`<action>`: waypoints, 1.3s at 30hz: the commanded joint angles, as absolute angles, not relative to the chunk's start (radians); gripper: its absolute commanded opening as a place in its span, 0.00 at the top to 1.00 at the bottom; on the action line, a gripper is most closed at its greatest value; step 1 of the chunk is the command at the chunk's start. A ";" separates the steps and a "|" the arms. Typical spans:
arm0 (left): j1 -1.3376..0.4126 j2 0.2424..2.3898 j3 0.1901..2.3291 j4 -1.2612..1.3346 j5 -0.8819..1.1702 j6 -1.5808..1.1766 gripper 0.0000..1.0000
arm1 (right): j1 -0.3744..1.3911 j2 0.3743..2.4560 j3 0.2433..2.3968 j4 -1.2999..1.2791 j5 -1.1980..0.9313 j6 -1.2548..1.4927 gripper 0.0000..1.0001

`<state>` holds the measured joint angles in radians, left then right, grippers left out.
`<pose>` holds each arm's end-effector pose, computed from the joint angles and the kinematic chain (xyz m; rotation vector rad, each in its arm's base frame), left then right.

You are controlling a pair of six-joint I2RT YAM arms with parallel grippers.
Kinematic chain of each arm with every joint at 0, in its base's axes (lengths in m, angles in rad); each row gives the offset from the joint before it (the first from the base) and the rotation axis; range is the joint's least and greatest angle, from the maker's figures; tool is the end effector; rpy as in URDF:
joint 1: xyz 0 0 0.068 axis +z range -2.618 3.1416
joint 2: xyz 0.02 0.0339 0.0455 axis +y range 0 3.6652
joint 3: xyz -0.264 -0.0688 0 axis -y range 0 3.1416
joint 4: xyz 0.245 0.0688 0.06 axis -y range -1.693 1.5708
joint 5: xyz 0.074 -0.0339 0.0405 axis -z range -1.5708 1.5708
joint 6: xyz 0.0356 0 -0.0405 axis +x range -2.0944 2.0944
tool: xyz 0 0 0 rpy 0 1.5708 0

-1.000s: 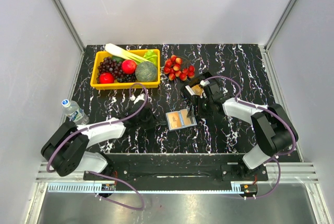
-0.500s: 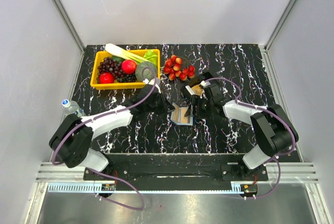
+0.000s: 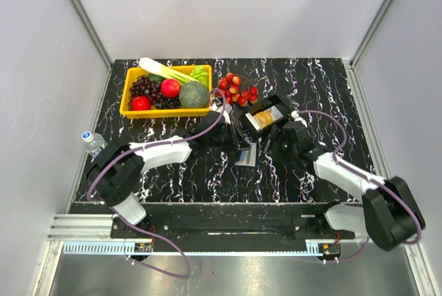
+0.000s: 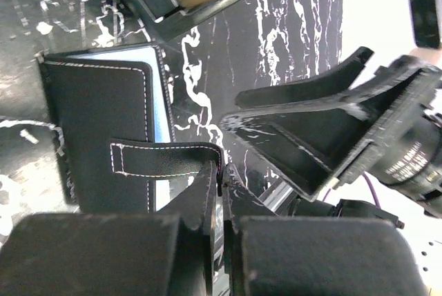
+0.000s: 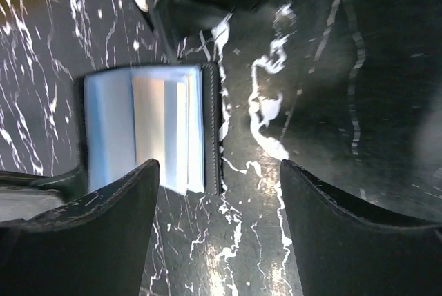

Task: Put the credit cards into the card holder
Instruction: Close the card holder at the center of the board.

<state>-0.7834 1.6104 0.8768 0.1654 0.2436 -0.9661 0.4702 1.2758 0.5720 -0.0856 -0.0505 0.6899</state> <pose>0.2377 -0.2489 0.1994 -0.0587 2.4070 -1.1987 0.2185 0.1131 0.1755 0.2429 2.4348 0.6040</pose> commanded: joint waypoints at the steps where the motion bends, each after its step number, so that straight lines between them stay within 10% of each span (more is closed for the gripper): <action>1: -0.814 1.676 0.971 0.222 0.279 -0.983 1.00 | 0.469 1.125 0.532 -0.136 0.201 0.746 0.24; 6: -0.862 1.775 1.037 0.238 0.290 -0.994 1.00 | 0.469 1.036 0.518 -0.193 0.267 0.744 0.24; 12: -0.868 1.705 0.960 0.281 0.258 -0.988 0.45 | 0.468 1.037 0.514 -0.210 0.250 0.733 0.23; 17: -0.870 1.543 0.910 0.140 0.157 -0.894 0.34 | 0.466 1.101 0.534 -0.189 0.173 0.721 0.22; 27: -0.862 1.431 0.808 0.059 -0.035 -0.903 0.30 | 0.465 1.204 0.538 -0.075 0.003 0.730 0.22; 33: -0.844 1.590 0.874 0.002 -0.038 -0.903 0.62 | 0.460 1.193 0.535 -0.086 0.049 0.749 0.23; 39: -0.839 1.638 0.882 0.002 -0.041 -0.913 0.64 | 0.440 1.158 0.532 -0.100 0.052 0.738 0.23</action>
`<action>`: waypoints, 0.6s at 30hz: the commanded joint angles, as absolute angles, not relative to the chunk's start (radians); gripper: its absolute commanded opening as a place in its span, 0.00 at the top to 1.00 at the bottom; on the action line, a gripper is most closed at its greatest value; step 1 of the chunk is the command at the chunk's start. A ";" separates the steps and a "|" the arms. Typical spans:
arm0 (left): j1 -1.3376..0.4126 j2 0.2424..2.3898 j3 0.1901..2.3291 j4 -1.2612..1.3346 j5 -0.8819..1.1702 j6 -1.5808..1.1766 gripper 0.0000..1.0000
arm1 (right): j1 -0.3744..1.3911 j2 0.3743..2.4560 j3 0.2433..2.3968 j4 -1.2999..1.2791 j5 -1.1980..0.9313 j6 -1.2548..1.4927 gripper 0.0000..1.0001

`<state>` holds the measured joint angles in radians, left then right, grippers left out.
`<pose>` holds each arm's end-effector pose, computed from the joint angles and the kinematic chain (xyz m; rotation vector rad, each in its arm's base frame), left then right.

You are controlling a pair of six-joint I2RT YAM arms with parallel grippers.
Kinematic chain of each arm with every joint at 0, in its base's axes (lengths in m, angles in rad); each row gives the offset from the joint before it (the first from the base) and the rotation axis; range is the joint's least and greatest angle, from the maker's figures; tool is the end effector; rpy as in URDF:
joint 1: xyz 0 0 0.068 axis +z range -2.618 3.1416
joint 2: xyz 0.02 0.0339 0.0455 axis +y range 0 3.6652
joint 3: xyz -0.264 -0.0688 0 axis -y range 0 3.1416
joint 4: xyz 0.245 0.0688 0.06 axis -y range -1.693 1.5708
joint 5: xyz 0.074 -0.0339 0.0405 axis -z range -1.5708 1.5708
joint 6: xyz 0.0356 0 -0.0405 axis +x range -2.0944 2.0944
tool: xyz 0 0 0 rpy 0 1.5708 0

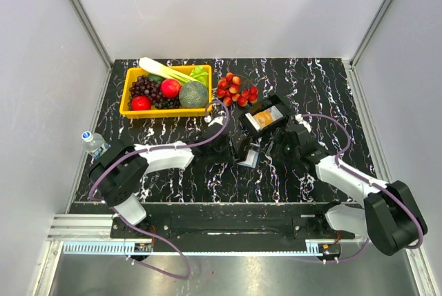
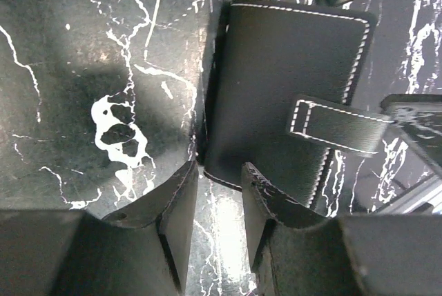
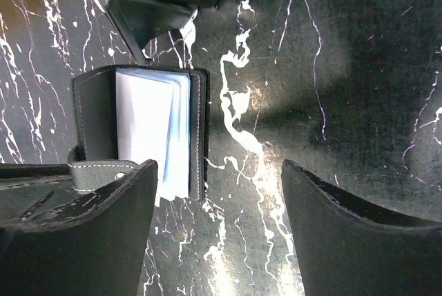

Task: Put the credit cards into the card holder
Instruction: Close the card holder at the center of the board.

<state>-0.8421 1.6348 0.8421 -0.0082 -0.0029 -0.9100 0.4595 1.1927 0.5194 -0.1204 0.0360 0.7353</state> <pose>0.2184 -0.2445 0.1659 -0.0875 2.5332 -0.7866 0.2052 0.1001 0.1749 0.3516 2.4035 0.5232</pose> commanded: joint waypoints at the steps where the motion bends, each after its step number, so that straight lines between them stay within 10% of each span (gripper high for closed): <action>1: -0.838 1.646 0.882 0.002 -0.047 -0.910 0.64 | 0.436 1.158 0.535 -0.101 0.046 0.730 0.22; 18: -0.854 1.793 0.936 0.049 0.037 -0.870 0.63 | 0.400 1.048 0.465 -0.095 -0.030 0.796 0.15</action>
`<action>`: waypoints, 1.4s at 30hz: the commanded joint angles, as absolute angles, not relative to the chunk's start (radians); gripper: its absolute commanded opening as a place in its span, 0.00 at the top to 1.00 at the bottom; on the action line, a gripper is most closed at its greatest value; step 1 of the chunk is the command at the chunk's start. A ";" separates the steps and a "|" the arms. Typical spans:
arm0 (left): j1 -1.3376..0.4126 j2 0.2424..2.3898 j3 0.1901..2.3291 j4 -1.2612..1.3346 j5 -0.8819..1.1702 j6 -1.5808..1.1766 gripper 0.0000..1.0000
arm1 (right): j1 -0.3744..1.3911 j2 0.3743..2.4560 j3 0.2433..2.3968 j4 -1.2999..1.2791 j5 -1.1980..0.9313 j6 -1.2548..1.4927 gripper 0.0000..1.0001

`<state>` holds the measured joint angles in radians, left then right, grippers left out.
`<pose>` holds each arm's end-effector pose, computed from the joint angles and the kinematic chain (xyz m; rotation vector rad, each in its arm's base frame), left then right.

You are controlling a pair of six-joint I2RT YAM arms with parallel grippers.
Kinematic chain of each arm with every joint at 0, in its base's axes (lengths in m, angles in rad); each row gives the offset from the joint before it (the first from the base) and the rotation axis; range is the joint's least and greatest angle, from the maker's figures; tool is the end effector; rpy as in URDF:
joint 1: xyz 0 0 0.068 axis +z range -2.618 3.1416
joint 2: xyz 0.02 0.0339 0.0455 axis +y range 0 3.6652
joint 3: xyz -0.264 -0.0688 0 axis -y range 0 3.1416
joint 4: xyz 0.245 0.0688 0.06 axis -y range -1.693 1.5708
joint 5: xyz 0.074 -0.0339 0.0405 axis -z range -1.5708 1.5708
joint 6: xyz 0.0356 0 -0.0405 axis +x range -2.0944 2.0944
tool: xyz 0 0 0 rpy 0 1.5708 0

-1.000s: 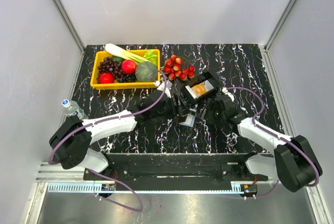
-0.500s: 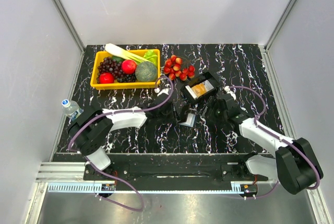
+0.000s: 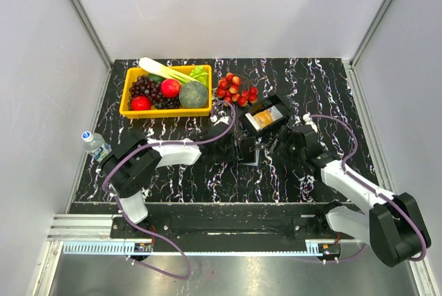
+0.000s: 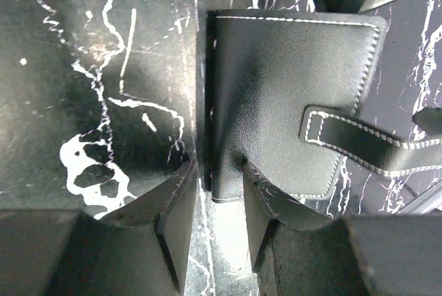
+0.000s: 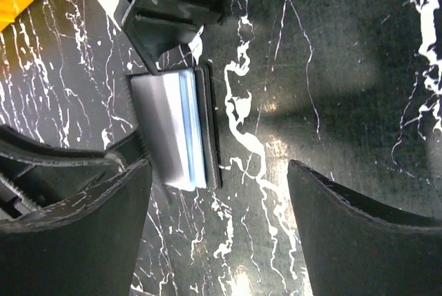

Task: Put the credit cards into the card holder
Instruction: Close the card holder at the center of the board.

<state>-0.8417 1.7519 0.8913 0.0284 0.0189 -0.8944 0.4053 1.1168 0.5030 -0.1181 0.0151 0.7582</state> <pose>0.2304 -0.2589 0.1455 -0.0583 2.5696 -0.7748 0.2029 0.0865 0.1854 0.4243 2.3342 0.5663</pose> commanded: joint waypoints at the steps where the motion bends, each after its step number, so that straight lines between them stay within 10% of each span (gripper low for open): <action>1: -0.857 1.801 0.942 0.038 0.031 -0.870 0.63 | 0.400 1.017 0.454 -0.094 -0.038 0.801 0.15; 10: -0.867 1.793 0.946 0.012 0.005 -0.850 0.63 | 0.400 0.801 0.374 -0.170 -0.069 0.781 0.16; 28: -0.833 1.759 0.983 0.043 -0.043 -0.804 0.47 | 0.400 1.319 0.525 0.066 -0.268 0.647 0.21; 42: -0.827 1.871 0.997 0.084 0.052 -0.836 0.62 | 0.400 1.428 0.511 0.094 -0.301 0.709 0.25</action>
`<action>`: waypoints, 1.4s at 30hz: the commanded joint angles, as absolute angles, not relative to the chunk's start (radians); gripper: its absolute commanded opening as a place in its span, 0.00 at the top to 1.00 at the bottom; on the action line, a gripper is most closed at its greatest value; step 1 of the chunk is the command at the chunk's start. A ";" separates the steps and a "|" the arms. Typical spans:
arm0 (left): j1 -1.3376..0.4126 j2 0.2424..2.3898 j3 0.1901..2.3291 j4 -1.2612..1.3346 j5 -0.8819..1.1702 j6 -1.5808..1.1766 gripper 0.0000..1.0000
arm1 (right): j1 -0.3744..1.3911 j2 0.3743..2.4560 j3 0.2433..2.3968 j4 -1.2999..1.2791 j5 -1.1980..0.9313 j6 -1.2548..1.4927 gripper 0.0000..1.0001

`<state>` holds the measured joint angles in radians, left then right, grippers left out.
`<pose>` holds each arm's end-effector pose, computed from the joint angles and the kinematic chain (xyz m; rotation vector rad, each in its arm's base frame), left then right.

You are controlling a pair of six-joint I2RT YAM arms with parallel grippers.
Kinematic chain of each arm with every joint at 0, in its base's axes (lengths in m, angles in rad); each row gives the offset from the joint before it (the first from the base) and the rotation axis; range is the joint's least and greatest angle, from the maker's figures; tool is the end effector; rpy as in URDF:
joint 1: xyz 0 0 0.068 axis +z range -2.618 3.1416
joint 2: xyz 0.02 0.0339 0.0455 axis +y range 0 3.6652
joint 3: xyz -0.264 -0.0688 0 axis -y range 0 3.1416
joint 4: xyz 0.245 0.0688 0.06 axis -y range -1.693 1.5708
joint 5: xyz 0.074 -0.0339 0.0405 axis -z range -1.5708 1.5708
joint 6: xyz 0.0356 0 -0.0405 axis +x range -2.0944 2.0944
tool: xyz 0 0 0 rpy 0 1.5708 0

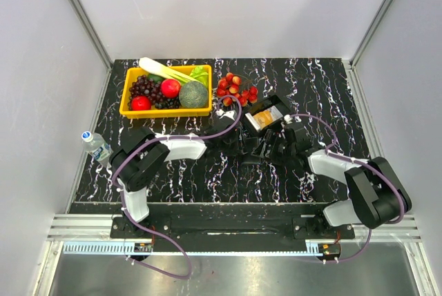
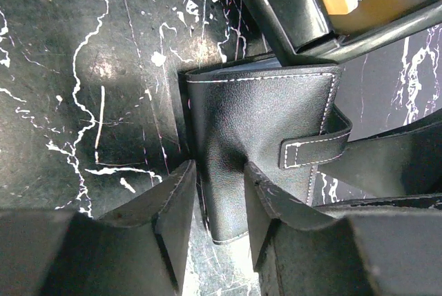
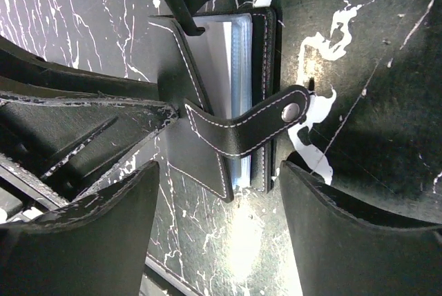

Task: Put the credit cards into the card holder
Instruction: Close the card holder at the center of the board.

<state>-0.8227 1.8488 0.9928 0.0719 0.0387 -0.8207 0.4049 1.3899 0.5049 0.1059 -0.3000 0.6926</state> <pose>0.2547 -0.2765 0.1443 0.0227 2.5170 -0.7981 0.2265 0.1085 0.1457 0.2005 2.4765 0.8603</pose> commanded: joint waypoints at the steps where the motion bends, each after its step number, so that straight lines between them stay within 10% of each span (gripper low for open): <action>1: -0.828 1.870 0.994 0.086 0.051 -0.842 0.62 | 0.400 1.440 0.511 0.092 -0.304 0.715 0.25; 16: -0.857 1.905 0.962 0.186 0.132 -0.887 0.71 | 0.402 1.505 0.508 0.155 -0.357 0.721 0.48; 33: -0.865 1.868 0.916 0.222 0.140 -0.923 0.75 | 0.402 1.436 0.534 0.210 -0.391 0.729 1.00; 42: -0.865 1.807 0.876 0.227 0.115 -0.936 0.66 | 0.406 1.341 0.620 0.048 -0.361 0.635 1.00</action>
